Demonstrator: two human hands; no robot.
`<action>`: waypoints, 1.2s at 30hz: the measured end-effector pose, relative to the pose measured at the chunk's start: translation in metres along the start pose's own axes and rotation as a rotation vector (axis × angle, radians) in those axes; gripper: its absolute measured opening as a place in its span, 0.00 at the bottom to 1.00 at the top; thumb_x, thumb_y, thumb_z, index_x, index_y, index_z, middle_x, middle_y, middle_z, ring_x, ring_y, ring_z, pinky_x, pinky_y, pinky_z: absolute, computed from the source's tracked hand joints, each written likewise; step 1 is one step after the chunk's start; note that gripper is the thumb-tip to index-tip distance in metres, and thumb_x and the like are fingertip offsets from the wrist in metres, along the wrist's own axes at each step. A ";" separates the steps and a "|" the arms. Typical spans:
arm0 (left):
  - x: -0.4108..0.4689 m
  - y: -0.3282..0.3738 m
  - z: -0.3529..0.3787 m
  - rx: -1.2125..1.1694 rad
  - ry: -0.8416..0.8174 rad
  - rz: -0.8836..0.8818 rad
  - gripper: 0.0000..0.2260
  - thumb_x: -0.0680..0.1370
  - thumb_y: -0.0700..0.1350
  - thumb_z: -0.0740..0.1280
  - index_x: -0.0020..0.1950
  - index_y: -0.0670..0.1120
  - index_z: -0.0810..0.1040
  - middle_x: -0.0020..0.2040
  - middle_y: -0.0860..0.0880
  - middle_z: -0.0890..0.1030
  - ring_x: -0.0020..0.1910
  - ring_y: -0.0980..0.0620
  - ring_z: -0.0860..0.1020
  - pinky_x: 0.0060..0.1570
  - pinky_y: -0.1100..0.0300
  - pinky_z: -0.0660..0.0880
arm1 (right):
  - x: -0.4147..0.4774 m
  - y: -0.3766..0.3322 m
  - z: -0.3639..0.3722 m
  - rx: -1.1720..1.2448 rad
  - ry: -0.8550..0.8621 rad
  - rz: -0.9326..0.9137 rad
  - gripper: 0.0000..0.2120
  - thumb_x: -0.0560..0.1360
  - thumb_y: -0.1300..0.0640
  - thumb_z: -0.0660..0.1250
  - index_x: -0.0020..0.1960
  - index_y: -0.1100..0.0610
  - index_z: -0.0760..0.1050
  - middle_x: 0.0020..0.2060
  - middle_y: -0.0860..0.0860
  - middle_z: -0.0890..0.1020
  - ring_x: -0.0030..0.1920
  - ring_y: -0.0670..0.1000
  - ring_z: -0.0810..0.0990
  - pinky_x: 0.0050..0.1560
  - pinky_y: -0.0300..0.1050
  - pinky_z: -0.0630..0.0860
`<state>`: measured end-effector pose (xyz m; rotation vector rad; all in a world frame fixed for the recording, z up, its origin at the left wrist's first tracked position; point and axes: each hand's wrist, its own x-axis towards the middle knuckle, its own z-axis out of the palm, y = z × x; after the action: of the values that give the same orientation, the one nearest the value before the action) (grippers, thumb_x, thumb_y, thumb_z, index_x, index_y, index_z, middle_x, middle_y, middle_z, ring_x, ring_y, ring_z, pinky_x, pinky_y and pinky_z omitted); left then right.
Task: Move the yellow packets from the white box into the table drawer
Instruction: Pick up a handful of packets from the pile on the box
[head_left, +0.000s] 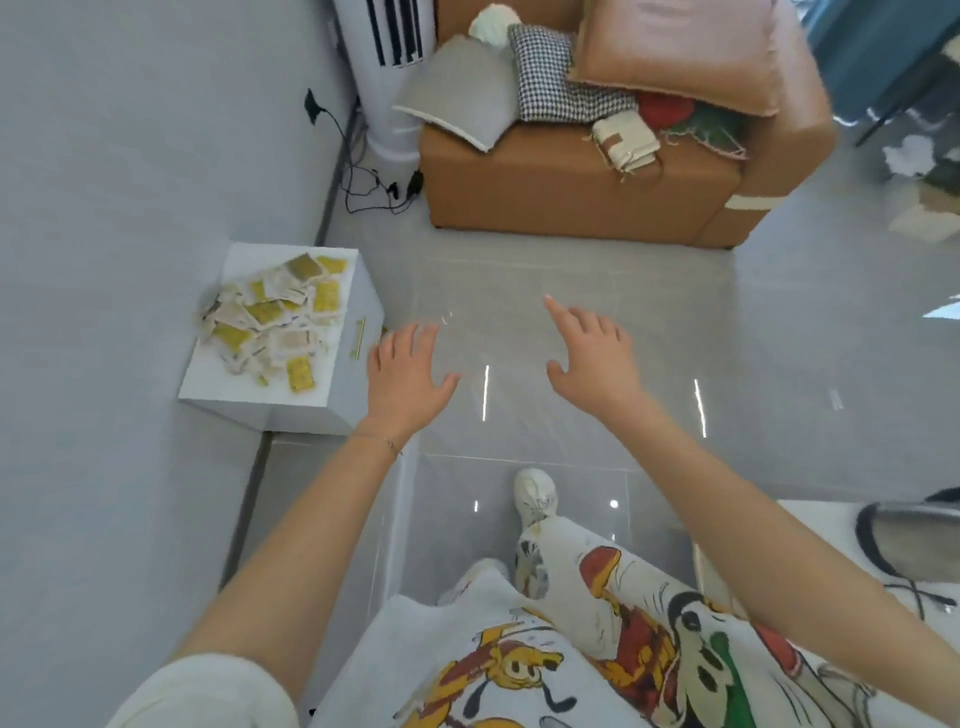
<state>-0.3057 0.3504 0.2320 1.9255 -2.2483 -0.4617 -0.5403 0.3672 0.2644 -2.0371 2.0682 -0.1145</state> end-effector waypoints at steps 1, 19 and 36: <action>0.007 -0.007 -0.002 -0.004 0.004 -0.029 0.31 0.76 0.59 0.62 0.76 0.49 0.61 0.74 0.45 0.64 0.73 0.43 0.61 0.70 0.50 0.56 | 0.016 -0.006 -0.001 -0.007 -0.008 -0.037 0.36 0.75 0.51 0.64 0.78 0.48 0.50 0.71 0.54 0.67 0.67 0.60 0.67 0.68 0.52 0.59; 0.094 -0.109 -0.011 -0.175 0.147 -0.695 0.32 0.75 0.60 0.63 0.76 0.50 0.61 0.75 0.45 0.63 0.73 0.41 0.61 0.70 0.45 0.58 | 0.269 -0.121 0.010 -0.117 -0.192 -0.665 0.32 0.74 0.55 0.63 0.76 0.51 0.57 0.67 0.52 0.70 0.65 0.58 0.69 0.66 0.51 0.61; 0.143 -0.287 -0.044 -0.339 0.129 -0.963 0.30 0.78 0.56 0.65 0.77 0.51 0.59 0.76 0.46 0.61 0.74 0.41 0.59 0.71 0.45 0.56 | 0.412 -0.293 0.068 0.009 -0.472 -0.503 0.30 0.75 0.56 0.62 0.75 0.50 0.57 0.67 0.56 0.69 0.66 0.59 0.67 0.66 0.56 0.66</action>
<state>-0.0469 0.1664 0.1682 2.5973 -0.9429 -0.7189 -0.2408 -0.0432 0.2167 -2.2611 1.2572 0.2482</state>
